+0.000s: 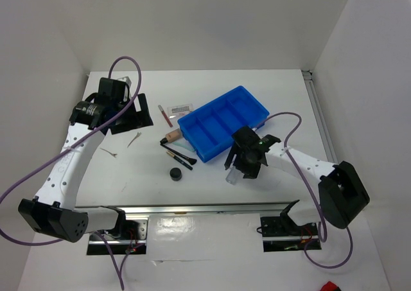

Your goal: Organize the makeup

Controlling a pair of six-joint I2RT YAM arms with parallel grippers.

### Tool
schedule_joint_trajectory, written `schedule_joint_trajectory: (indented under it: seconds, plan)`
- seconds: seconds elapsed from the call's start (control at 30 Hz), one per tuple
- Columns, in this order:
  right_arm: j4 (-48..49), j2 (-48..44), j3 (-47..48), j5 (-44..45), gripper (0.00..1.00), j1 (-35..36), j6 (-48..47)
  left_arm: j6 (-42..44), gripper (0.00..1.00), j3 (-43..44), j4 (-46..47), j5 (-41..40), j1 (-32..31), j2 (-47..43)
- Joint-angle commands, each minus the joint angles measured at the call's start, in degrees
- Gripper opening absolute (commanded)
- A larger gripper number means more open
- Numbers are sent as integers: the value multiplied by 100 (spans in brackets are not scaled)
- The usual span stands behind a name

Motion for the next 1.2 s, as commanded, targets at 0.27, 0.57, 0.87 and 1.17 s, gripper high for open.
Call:
schedule_joint_trajectory:
  seconds: [0.27,0.57,0.87,1.17]
  plan:
    - [801,695,-221,181,64,40,-170,111,100,52,13,-35,-21,-160]
    - [749,590,-398,181,43,40,-222,111,100,104,13,-35,-21,-55]
    - [-761,-438,647,469,36,40,-837,111,100,104,65,-88,-21,-2]
    - [-1028,280,3037,2470,35,-100,-2778,111,100,166,171,-35,-21,59]
